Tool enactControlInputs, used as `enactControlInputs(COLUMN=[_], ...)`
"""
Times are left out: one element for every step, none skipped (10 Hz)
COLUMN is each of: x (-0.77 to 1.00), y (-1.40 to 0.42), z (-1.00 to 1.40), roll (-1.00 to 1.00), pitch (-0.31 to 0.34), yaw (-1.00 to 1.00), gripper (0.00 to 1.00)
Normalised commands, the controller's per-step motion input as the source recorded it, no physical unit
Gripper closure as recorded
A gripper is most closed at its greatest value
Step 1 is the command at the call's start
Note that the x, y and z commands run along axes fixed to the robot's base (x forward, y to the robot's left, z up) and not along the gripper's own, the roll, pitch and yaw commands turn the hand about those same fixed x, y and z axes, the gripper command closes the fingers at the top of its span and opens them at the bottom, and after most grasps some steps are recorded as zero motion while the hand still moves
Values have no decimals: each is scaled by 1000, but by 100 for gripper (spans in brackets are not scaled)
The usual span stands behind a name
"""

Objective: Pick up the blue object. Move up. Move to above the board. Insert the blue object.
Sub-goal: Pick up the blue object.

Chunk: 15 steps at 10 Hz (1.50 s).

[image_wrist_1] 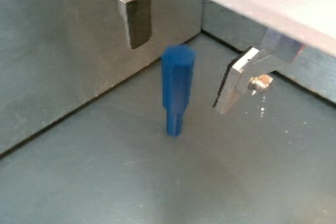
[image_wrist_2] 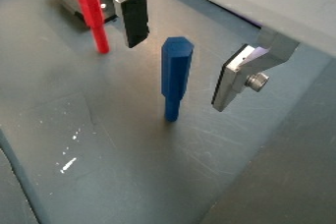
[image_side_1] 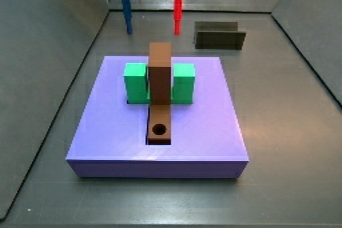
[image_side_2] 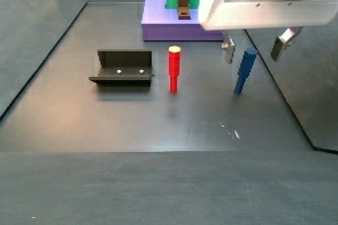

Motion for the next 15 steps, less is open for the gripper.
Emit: enactControlInputs(x=[0,0,-77,-100,-63,-91,-66,-43,-29,-29,0,0,0,0,0], y=[0,0,-31,-69,-89,-23,-6,0,0,0,0,0,0,0,0], z=[-300,-257,-257,-200,-151,-140,-60,0,0,34,23,0,0,0,0], roll=[0,-3,0,13,16,0,0,0,0,0,0,0,0,0,0], pitch=[50,39,11,0,9,3,0,0,0,0,0,0,0,0,0], yaw=[57,14,0,0,0,0,0,0,0,0,0,0,0,0,0], gripper=[0,0,0,0,0,0,0,0,0,0,0,0,100,100,100])
